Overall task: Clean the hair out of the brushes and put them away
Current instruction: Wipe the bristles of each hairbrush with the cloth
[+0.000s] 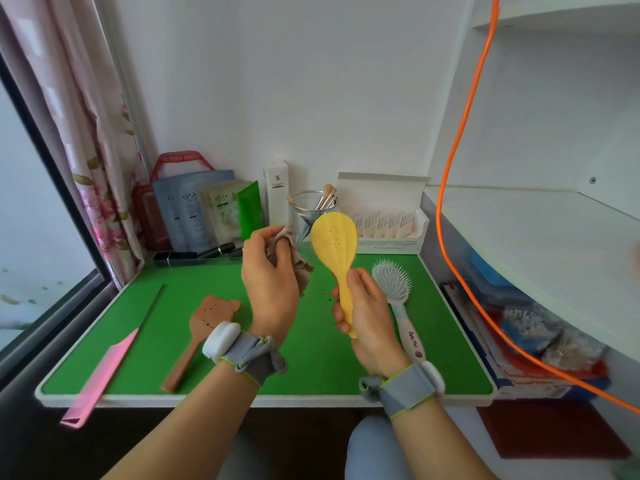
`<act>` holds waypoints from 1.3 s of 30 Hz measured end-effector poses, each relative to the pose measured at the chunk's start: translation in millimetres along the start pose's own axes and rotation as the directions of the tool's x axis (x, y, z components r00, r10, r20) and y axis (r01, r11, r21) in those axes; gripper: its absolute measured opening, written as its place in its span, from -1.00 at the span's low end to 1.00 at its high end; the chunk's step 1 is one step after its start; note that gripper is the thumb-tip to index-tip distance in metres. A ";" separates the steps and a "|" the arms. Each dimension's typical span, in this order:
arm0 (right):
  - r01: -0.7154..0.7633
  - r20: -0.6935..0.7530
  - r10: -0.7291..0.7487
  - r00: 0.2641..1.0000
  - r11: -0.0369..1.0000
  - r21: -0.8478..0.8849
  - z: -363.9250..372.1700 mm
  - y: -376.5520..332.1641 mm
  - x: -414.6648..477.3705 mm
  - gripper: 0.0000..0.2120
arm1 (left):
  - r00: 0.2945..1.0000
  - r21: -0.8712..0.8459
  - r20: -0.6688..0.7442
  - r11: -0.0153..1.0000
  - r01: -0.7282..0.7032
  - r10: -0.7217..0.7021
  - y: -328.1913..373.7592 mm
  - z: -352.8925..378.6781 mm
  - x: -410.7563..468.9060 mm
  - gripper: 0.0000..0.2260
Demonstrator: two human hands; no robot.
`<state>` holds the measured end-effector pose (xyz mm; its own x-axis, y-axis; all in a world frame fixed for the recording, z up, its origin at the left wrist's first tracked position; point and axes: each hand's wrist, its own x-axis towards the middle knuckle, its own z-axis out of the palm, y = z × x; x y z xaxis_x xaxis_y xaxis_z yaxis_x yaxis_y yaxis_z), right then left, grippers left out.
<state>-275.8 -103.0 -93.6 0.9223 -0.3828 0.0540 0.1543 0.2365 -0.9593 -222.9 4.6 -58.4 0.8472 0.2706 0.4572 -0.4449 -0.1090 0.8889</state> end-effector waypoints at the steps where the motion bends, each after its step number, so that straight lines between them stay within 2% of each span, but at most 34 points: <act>1: 0.002 -0.010 -0.002 1.000 1.000 -0.007 0.3 -0.1 0.0 -0.79 | 0.999 0.035 0.002 0.999 -0.038 0.038 -0.2 1.1 -2.3 -0.90; 3: 0.010 -0.027 -0.010 1.000 1.000 -0.019 1.2 0.1 0.1 -0.77 | 0.990 0.064 0.031 0.988 -0.141 0.140 0.3 3.4 -11.3 -0.88; 5: 0.009 -0.035 -0.009 0.999 1.000 -0.026 2.6 0.4 0.2 -0.77 | 0.964 0.021 0.145 0.974 -0.228 0.222 -2.1 6.1 -29.3 -0.88; 8: -0.015 -0.027 0.014 1.000 0.999 -0.035 4.7 2.1 -1.0 -0.76 | 0.885 0.103 0.309 0.912 -0.396 0.349 -13.9 7.2 -55.0 -0.85; 12: 0.010 -0.008 -0.011 1.000 0.998 -0.058 3.6 4.9 -4.3 -0.75 | 0.910 0.126 0.304 0.934 -0.333 0.283 -15.7 11.1 -40.0 -0.85; 20: 0.069 0.063 -0.060 0.996 0.986 -0.154 2.6 7.7 -8.0 -0.75 | 0.986 0.258 0.098 0.953 -0.157 0.136 4.3 20.7 29.4 -0.84; 23: 0.089 0.070 -0.078 0.994 0.981 -0.175 4.7 8.1 -5.5 -0.74 | 0.971 0.244 0.132 0.943 -0.226 0.199 5.8 25.1 18.2 -0.85; 27: 0.059 0.017 -0.057 0.998 0.991 -0.118 7.6 10.4 -1.7 -0.73 | 0.901 0.173 0.271 0.904 -0.391 0.337 -9.5 26.0 -23.0 -0.87; 30: 0.011 -0.041 -0.014 0.999 0.997 -0.072 7.2 10.7 0.2 -0.73 | 0.856 0.144 0.352 0.882 -0.450 0.379 -19.9 20.2 -39.4 -0.85; 32: 0.027 -0.017 -0.028 0.999 0.998 -0.062 6.0 10.3 -0.3 -0.74 | 0.842 0.175 0.359 0.857 -0.485 0.403 -20.6 17.8 -30.2 -0.85; 34: 0.057 0.024 -0.055 0.998 0.995 -0.084 4.6 10.4 -2.2 -0.74 | 0.861 0.195 0.317 0.862 -0.469 0.397 -14.6 17.8 -11.1 -0.87; 37: 0.082 0.080 -0.070 0.994 0.985 -0.149 5.1 13.4 -6.8 -0.72 | 0.925 0.196 0.206 0.912 -0.359 0.320 -3.0 19.6 20.7 -0.86; 39: 0.086 0.092 -0.071 0.993 0.981 -0.173 6.5 14.6 -7.6 -0.72 | 0.935 0.231 0.186 0.911 -0.341 0.302 -1.5 21.0 26.8 -0.85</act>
<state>-278.3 -90.9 -106.2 0.9377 -0.3147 0.1472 0.1694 0.0442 -0.9846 -193.4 -8.1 -46.9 0.7115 0.0424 0.7014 -0.6270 -0.4124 0.6609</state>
